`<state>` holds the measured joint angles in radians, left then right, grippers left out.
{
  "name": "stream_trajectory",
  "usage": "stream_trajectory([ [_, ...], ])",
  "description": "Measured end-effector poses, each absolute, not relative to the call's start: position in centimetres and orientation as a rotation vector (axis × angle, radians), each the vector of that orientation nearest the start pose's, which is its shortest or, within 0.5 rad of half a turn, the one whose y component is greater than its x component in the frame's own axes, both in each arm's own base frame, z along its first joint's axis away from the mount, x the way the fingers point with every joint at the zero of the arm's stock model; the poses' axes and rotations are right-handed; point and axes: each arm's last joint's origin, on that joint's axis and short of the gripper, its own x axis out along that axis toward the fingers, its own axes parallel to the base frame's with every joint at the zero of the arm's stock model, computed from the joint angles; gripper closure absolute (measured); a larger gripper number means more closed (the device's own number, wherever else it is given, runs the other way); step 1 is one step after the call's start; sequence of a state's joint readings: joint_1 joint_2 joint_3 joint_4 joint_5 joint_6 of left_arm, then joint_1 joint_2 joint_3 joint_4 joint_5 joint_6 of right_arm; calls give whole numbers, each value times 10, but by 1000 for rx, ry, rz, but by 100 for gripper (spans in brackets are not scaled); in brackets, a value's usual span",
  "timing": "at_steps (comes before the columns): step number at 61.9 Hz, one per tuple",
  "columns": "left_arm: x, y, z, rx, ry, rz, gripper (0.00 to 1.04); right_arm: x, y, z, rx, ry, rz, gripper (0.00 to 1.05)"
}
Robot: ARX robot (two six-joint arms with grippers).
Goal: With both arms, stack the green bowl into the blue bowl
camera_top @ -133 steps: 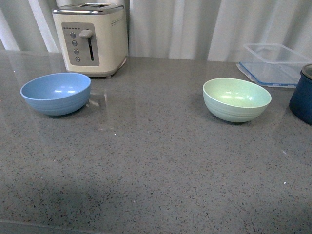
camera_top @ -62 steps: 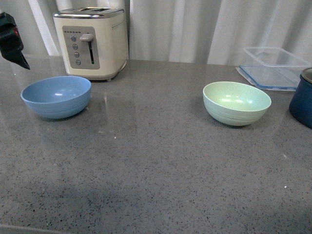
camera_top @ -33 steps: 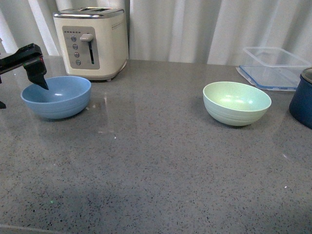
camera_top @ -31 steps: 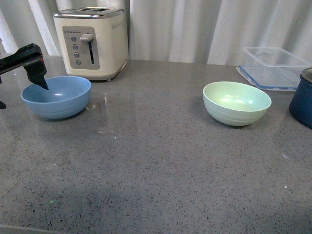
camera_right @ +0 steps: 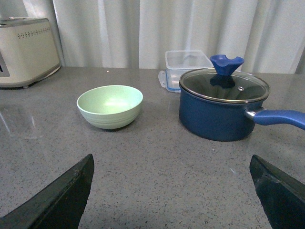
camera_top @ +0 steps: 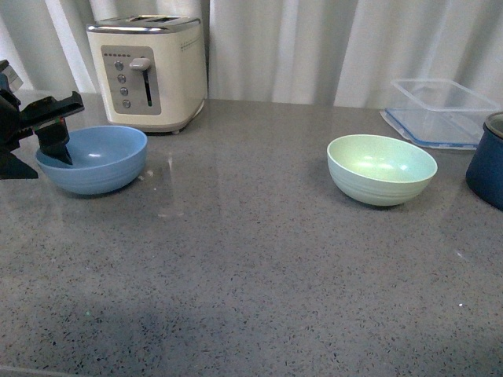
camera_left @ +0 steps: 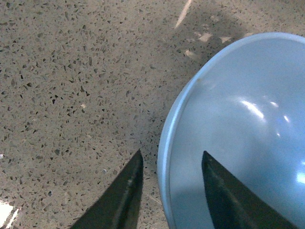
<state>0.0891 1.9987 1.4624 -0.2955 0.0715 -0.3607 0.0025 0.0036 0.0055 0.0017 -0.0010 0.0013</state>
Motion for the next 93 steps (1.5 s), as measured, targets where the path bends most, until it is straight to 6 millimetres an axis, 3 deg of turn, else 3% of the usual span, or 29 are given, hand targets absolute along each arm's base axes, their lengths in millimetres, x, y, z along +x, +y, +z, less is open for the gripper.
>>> stream_trajectory([
  [10,430,34,202,-415,826,127,102,98,0,165,1,-4,3,10],
  [15,425,31,210,-409,818,111,101,98,0,165,1,-4,3,10],
  [24,415,16,241,-399,756,48,101,98,0,165,1,-4,3,10],
  [31,414,-11,265,-379,703,-31,101,98,0,165,2,-4,3,10],
  [37,416,-39,273,-360,689,-94,101,98,0,165,2,-4,4,10],
  [46,427,-73,267,-346,702,-134,101,98,0,165,1,-4,3,10],
  [57,441,-101,240,-333,774,-157,101,98,0,165,1,-4,3,10],
  [80,459,-118,204,-307,858,-145,101,98,0,165,2,-4,4,10],
  [93,463,-127,197,-303,873,-163,101,98,0,165,1,-4,3,10],
])
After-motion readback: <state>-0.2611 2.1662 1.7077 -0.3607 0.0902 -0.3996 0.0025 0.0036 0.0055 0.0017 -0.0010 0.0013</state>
